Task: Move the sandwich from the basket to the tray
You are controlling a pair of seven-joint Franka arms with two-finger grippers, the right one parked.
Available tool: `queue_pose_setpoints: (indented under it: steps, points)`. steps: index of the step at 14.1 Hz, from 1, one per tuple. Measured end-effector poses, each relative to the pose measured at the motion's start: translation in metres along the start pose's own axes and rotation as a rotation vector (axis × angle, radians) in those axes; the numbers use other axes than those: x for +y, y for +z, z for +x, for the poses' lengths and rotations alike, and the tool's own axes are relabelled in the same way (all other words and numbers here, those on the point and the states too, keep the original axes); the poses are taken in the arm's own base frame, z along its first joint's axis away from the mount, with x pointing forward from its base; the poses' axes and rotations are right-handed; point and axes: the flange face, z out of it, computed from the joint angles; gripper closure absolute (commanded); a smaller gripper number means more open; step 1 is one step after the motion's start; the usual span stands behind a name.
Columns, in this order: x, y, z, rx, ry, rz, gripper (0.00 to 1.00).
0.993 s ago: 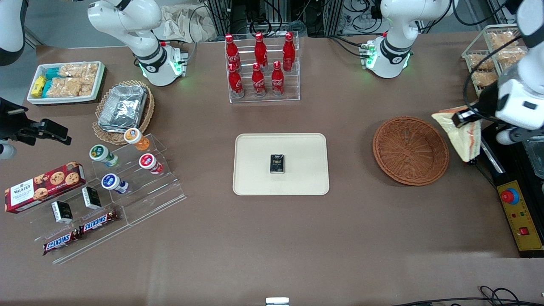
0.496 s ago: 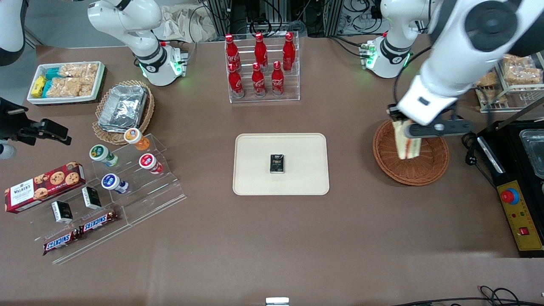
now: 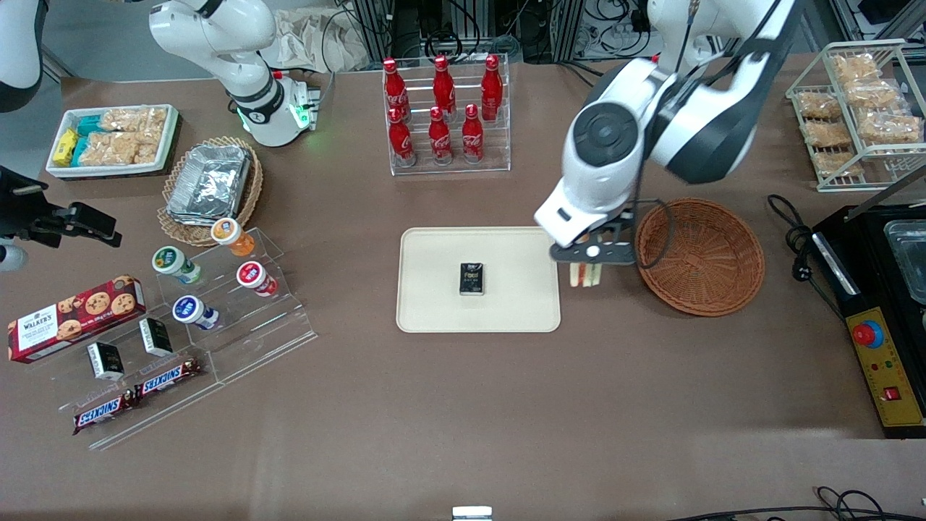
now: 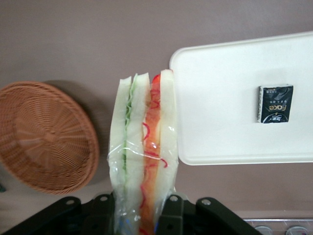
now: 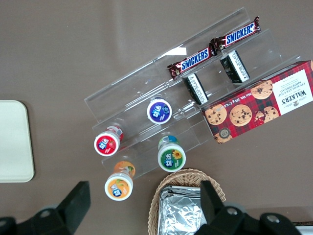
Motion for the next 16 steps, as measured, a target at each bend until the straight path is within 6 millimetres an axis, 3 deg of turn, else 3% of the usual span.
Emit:
queue_pose_setpoints:
  steps: [3,12,16]
  points:
    - [0.024,0.047,0.013,-0.017,0.032,-0.02,1.0]
    - [0.063,0.154,0.041,0.019,0.042,-0.065,1.0]
    - [0.079,0.183,0.043,0.019,0.035,-0.083,1.0]
